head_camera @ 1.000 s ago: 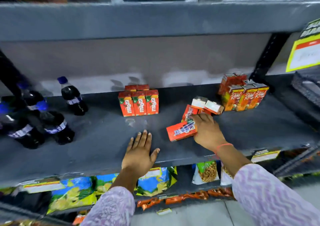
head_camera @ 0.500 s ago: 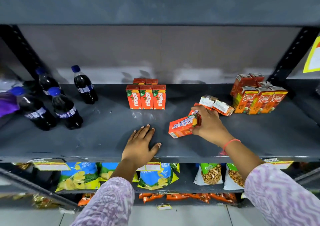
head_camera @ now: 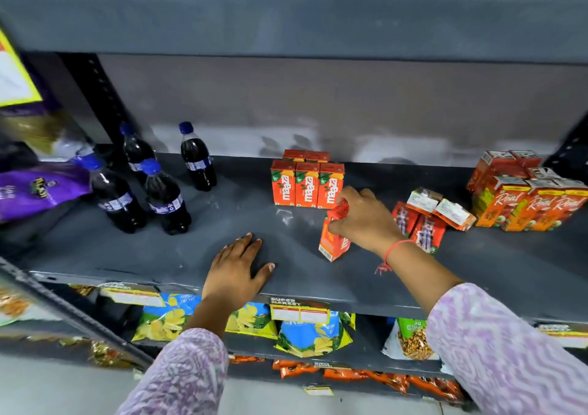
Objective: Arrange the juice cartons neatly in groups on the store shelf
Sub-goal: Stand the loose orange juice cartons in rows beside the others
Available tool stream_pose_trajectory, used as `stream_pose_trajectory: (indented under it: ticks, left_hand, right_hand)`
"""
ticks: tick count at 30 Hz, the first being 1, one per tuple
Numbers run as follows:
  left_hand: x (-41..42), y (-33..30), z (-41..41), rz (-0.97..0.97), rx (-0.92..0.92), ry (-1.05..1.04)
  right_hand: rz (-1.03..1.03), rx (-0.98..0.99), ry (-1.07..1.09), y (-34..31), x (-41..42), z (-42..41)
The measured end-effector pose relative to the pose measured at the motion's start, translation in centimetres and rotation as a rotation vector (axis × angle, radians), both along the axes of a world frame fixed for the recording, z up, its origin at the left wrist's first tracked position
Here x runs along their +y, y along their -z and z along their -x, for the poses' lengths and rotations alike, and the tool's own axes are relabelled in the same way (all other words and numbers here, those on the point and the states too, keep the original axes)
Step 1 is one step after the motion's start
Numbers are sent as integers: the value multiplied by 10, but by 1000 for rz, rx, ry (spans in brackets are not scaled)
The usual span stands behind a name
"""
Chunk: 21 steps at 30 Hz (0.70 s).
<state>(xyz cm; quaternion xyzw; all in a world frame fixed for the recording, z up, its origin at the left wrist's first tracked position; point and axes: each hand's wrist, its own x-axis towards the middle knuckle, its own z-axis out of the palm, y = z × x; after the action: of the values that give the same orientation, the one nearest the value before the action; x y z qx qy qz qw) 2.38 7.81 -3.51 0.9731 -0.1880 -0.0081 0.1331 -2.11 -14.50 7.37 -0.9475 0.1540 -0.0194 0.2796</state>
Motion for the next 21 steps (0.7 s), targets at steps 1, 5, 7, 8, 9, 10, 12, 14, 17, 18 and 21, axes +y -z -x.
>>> stream_pose_trajectory:
  ticks: [1, 5, 7, 8, 9, 10, 12, 14, 17, 18, 21]
  left_hand:
    - [5, 1, -3, -7, 1, -30]
    - [14, 5, -9, 21, -25, -76]
    - [14, 7, -9, 30, -42, -67]
    - [14, 7, -9, 31, -46, -64]
    - [16, 8, -10, 34, -53, -64]
    - [16, 9, -10, 40, -63, -65]
    - [16, 9, -11, 45, -71, -63]
    - [16, 9, -11, 33, -58, -54]
    - [16, 8, -11, 13, -36, -49]
    - [16, 8, -11, 12, -33, -49]
    - [16, 8, -11, 9, -33, -43]
  right_hand:
    - [-5, -8, 11, -2, 6, -4]
    - [-19, -46, 46, -10, 38, -28]
    - [-19, -49, 46, -11, 52, -38]
    - [-11, -50, 40, -10, 58, -43]
    - [0, -48, 30, -9, 64, -48]
    - [11, -45, 21, -8, 68, -52]
    - [22, -42, 7, -5, 76, -58]
    - [37, -24, -4, -1, 82, -62]
    - [53, 3, -3, 7, 86, -63]
    - [49, 5, 1, 8, 86, -63]
    - [13, 29, -4, 8, 83, -63]
